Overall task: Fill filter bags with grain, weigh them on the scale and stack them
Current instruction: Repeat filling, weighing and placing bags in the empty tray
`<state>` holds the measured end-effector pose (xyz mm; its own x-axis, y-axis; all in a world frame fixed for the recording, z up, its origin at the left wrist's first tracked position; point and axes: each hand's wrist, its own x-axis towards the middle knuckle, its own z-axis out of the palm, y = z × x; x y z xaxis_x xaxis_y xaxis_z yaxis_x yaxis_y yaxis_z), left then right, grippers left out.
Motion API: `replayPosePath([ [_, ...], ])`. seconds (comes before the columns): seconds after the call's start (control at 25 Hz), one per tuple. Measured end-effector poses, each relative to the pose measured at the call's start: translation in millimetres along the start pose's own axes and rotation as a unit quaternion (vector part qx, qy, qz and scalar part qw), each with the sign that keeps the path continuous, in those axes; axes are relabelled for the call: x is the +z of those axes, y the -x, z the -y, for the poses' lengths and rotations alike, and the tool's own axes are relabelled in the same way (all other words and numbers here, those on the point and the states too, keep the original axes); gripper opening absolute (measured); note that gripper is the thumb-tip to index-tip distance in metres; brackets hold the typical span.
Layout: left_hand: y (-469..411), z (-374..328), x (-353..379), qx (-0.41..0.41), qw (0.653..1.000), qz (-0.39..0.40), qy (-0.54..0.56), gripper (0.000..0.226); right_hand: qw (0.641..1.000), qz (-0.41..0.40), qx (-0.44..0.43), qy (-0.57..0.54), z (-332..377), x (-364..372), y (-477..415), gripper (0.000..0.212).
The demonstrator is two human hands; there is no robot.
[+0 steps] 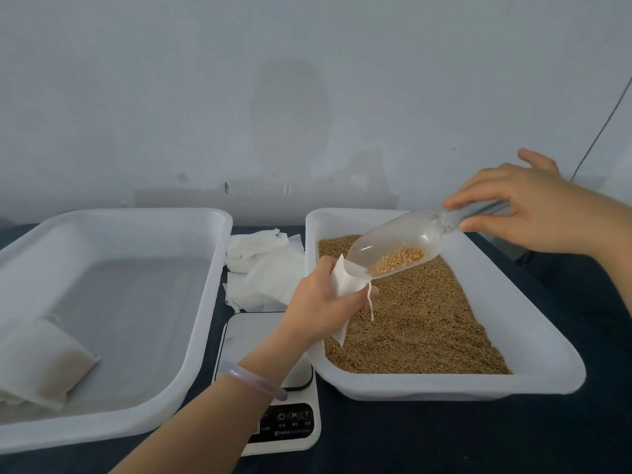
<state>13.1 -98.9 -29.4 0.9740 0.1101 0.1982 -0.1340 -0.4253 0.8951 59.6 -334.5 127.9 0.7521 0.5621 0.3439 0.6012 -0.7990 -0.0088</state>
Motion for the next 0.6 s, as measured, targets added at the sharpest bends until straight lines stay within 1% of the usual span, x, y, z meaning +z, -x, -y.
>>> replayPosePath([
  [0.08, 0, 0, 0, 0.006, 1.0, 0.0, -0.003, 0.043, 1.0, 0.004, -0.008, 0.03, 4, 3, -1, 0.027],
  [0.16, 0, -2, -1, 0.011, 1.0, 0.003, -0.004, 0.045, 0.999, 0.001, -0.021, 0.046, 8, 5, -2, 0.029],
  [0.32, 0, -2, 0, 0.009, 1.0, -0.001, -0.023, 0.048, 0.993, -0.048, -0.066, 0.087, 16, 2, -3, 0.028],
  [0.44, 0, -1, 0, 0.005, 1.0, -0.001, -0.022, 0.049, 0.988, -0.072, -0.095, 0.096, 16, 0, -3, 0.027],
  [0.52, -1, -1, 0, -0.001, 1.0, -0.001, -0.016, 0.05, 0.991, -0.067, -0.077, 0.082, 8, 2, -5, 0.027],
  [0.6, 0, -1, 1, -0.002, 1.0, 0.0, -0.012, 0.05, 0.998, -0.046, -0.006, 0.045, -6, 9, -6, 0.028],
])
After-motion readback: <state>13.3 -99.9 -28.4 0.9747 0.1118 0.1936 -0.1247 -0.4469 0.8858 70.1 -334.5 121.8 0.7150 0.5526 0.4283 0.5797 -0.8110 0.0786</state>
